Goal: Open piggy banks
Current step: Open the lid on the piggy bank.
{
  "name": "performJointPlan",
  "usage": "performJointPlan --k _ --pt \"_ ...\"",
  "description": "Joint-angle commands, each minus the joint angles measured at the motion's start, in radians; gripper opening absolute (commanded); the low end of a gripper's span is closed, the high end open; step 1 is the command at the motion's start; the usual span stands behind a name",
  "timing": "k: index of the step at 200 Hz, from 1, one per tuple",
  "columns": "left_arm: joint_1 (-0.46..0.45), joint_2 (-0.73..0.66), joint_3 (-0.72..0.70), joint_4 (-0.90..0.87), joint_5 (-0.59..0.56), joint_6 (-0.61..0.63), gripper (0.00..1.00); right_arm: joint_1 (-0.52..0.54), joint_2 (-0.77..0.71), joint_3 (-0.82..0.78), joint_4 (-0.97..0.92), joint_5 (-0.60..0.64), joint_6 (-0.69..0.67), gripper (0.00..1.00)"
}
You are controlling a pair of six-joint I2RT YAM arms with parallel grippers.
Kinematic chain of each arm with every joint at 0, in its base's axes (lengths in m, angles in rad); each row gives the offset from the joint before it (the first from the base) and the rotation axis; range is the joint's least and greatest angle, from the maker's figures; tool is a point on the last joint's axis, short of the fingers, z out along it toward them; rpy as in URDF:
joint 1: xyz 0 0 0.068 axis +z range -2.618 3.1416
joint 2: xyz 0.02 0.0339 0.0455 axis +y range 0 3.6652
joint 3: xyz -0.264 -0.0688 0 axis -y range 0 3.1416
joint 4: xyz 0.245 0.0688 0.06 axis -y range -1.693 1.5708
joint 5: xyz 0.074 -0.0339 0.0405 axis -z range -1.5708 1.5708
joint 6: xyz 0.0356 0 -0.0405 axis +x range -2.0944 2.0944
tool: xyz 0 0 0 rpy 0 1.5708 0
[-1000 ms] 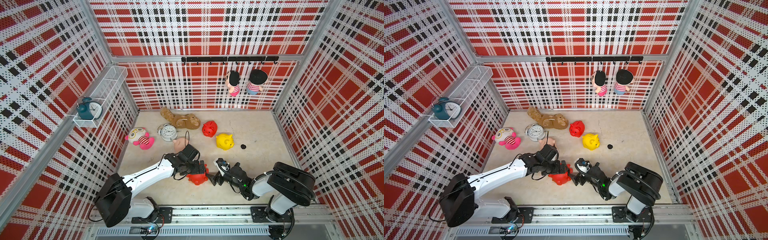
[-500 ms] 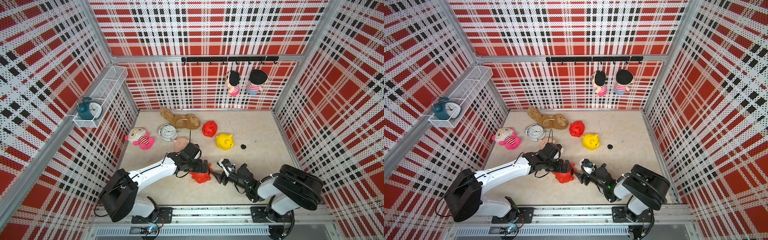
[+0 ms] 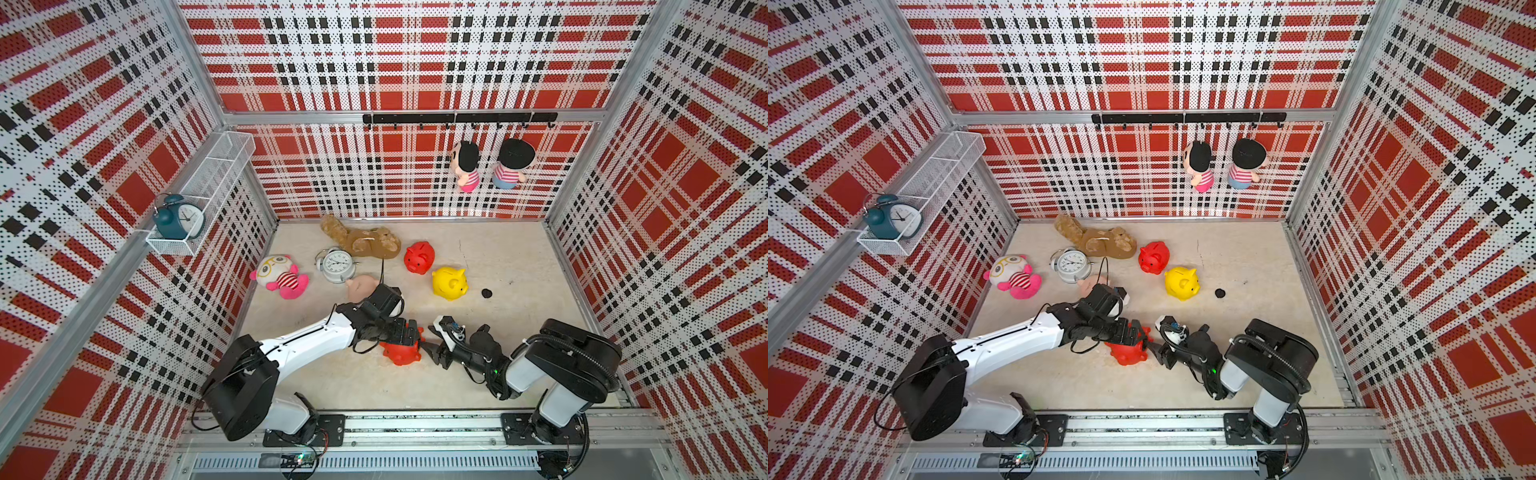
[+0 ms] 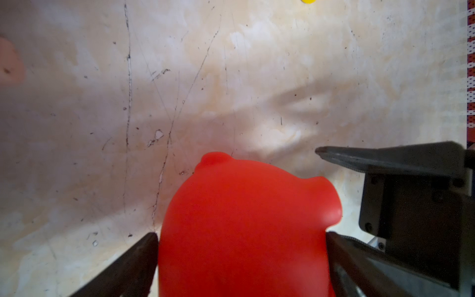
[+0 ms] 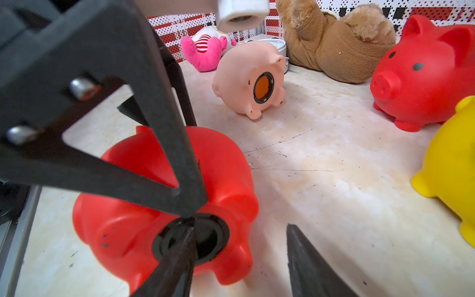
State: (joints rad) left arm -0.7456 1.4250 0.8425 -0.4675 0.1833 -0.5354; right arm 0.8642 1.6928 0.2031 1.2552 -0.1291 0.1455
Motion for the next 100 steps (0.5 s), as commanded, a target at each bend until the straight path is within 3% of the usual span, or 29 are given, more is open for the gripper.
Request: performJointPlan --k 1,40,100 --pt "-0.006 0.049 -0.048 -0.100 -0.021 0.029 0.99 0.007 0.028 0.038 0.032 -0.012 -0.019 0.53" --pt "-0.006 0.045 -0.050 -0.082 -0.010 0.051 0.99 0.010 0.048 0.069 -0.015 -0.027 -0.057 0.43" --pt "0.014 0.052 -0.047 -0.076 -0.005 0.091 0.98 0.039 -0.004 0.052 -0.089 -0.040 -0.109 0.36"
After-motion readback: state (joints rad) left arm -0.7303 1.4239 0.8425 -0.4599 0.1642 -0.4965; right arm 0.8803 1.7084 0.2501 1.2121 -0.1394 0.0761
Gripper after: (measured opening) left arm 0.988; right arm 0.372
